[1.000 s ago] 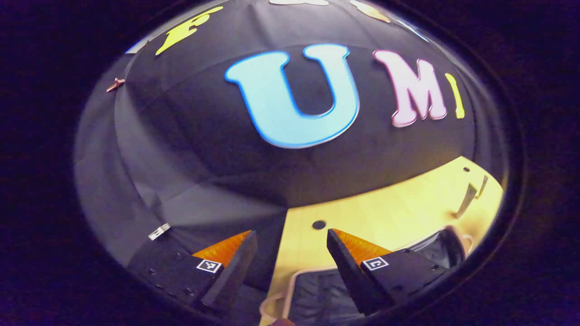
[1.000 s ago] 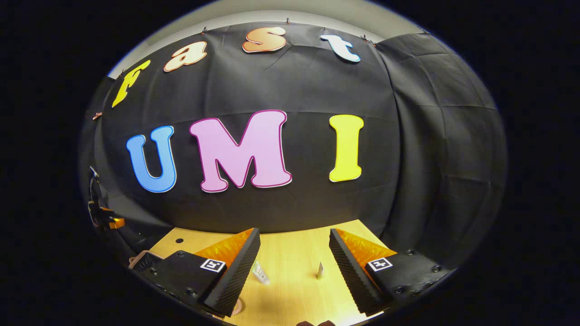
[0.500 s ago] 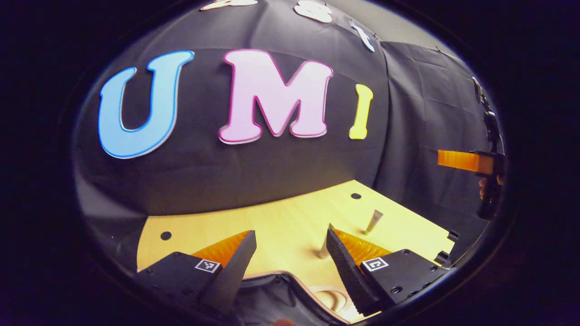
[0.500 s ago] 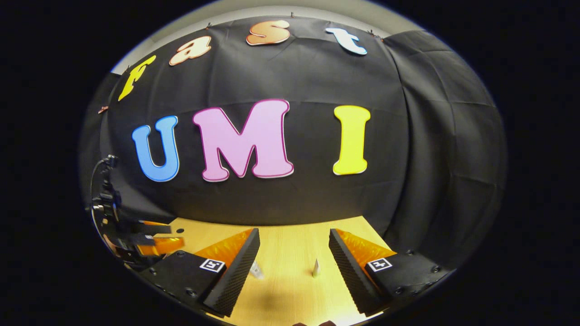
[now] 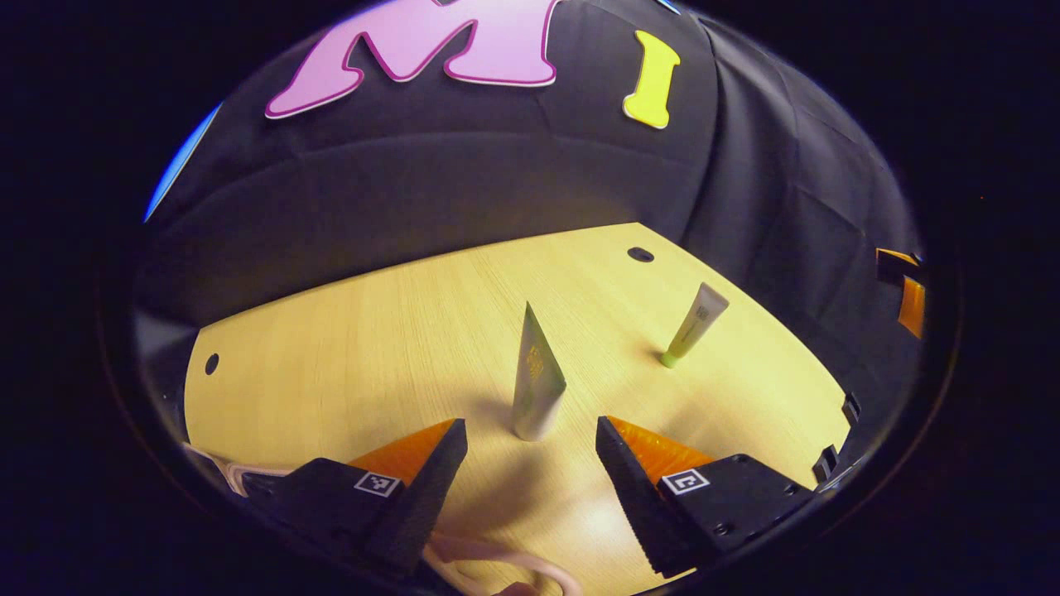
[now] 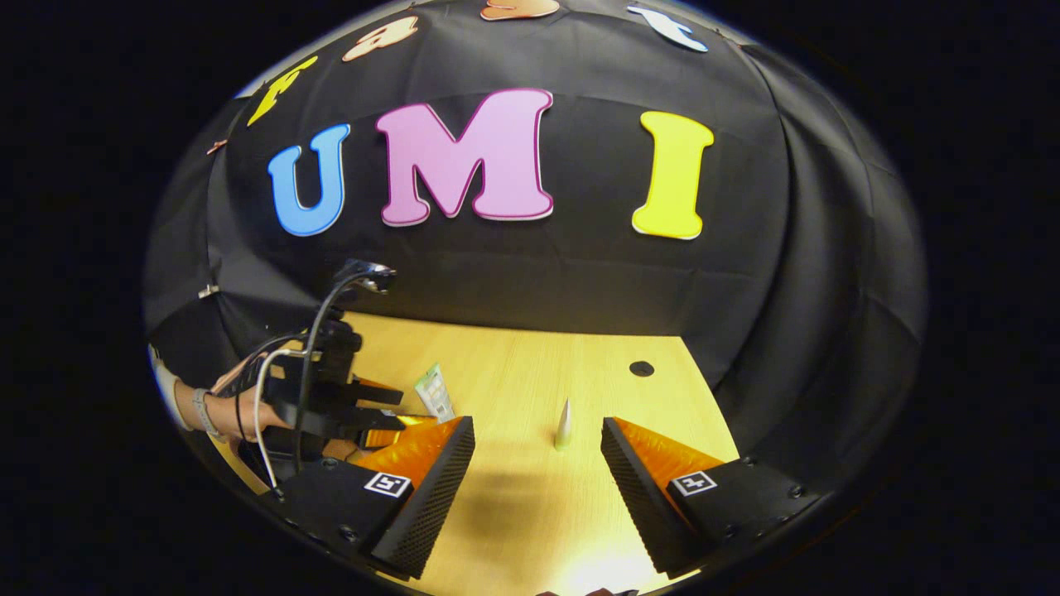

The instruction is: First open the suitcase, pack the skin care products into it, and then close the suitcase.

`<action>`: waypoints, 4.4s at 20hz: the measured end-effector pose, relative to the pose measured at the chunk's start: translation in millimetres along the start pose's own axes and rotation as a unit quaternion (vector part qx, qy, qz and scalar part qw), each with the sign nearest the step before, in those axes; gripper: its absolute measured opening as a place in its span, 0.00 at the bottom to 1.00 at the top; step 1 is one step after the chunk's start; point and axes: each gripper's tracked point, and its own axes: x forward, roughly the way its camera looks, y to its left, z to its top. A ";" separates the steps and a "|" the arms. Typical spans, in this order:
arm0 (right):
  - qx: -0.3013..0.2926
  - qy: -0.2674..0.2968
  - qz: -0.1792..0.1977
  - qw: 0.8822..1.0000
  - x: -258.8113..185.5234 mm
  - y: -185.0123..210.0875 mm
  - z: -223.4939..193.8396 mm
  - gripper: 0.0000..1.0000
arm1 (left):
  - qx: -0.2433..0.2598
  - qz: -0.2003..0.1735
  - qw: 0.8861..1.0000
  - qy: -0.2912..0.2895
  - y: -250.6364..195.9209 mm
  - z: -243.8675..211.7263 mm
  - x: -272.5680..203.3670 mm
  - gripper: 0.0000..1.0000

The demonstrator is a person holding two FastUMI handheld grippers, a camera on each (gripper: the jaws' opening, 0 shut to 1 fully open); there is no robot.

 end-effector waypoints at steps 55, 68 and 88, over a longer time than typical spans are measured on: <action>0.022 0.263 0.314 0.912 -2.4 350.5 -124.7 0.31 | -0.291 0.079 0.937 0.177 4.9 -158.8 -80.7 0.92; 0.079 0.404 0.225 0.883 10.4 379.9 -194.2 0.43 | -0.372 0.193 0.902 0.099 137.0 -233.3 -198.2 0.92; 0.104 0.205 0.148 0.962 -14.4 294.2 -61.0 0.91 | -0.438 0.246 0.847 0.175 382.0 -276.2 -104.1 0.91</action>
